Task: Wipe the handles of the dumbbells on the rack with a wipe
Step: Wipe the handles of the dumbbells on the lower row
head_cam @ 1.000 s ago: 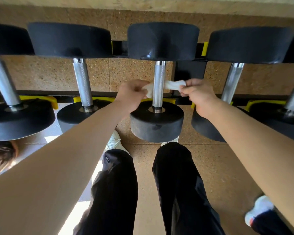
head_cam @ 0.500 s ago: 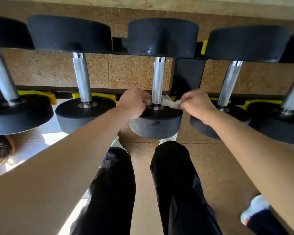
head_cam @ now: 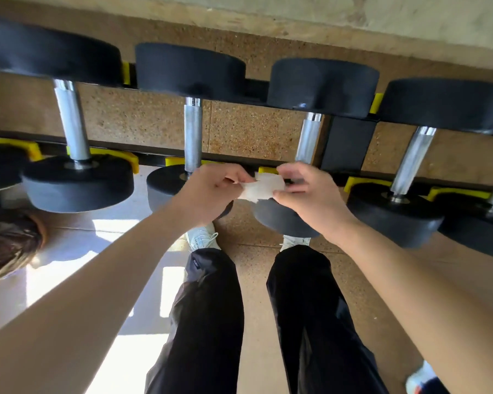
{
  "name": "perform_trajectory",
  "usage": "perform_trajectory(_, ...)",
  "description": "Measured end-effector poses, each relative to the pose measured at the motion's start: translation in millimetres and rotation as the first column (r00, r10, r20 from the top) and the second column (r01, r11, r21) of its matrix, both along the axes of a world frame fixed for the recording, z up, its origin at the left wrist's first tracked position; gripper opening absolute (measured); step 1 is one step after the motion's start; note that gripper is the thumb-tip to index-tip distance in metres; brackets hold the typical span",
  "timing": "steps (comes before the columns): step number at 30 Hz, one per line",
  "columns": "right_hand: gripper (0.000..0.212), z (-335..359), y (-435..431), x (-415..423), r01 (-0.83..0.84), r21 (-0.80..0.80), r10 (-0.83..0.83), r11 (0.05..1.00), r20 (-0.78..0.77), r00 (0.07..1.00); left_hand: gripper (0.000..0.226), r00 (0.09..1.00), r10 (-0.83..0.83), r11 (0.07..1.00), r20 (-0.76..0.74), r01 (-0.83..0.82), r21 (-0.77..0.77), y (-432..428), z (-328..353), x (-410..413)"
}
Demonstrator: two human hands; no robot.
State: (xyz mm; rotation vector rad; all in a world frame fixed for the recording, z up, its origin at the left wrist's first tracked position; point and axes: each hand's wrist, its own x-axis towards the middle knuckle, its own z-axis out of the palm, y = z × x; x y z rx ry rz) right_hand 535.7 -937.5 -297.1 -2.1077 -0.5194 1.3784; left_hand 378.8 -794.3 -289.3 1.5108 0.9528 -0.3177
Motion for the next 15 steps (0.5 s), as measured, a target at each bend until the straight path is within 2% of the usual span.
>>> perform_trajectory(1,0.038,6.1,9.2,-9.4,0.073,0.023,-0.069,0.997,-0.155,0.985,0.040,0.998,0.056,0.998,0.029,-0.056,0.005,3.9,2.2,-7.5)
perform_trajectory(3,0.032,13.6,30.9,-28.3,0.260,0.021,-0.221,0.966,-0.462,0.859,0.035,0.985,0.147,0.988,0.087,-0.150,0.038,12.1,2.5,-22.1)
perform_trajectory(4,0.030,15.2,41.8,-37.3,0.327,0.009,-0.267,0.945,-0.557,0.787,0.030,0.976,0.190,0.978,0.106,-0.197,0.065,16.0,2.1,-28.3)
perform_trajectory(5,0.027,16.0,52.9,-45.6,0.361,0.005,-0.289,0.933,-0.589,0.755,0.029,0.965,0.236,0.964,0.118,-0.247,0.093,20.1,2.4,-33.3)
perform_trajectory(7,0.021,14.9,75.1,-60.8,0.407,0.006,-0.334,0.914,-0.559,0.759,0.038,0.936,0.307,0.939,0.172,-0.327,0.102,28.8,5.3,-41.8)
perform_trajectory(10,0.019,8.9,104.5,-75.5,0.463,-0.020,-0.405,0.886,-0.518,0.753,0.043,0.917,0.309,0.944,0.251,-0.327,0.034,42.6,6.5,-55.5)
perform_trajectory(13,0.026,0.7,123.5,-82.0,0.452,-0.034,-0.411,0.891,-0.480,0.775,0.030,0.931,0.286,0.942,0.227,-0.317,0.114,59.9,-1.4,-67.1)
perform_trajectory(15,0.032,-6.5,127.3,-85.6,0.356,-0.019,-0.334,0.934,-0.398,0.854,0.027,0.926,0.347,0.910,0.146,-0.370,0.185,76.0,-10.5,-72.1)
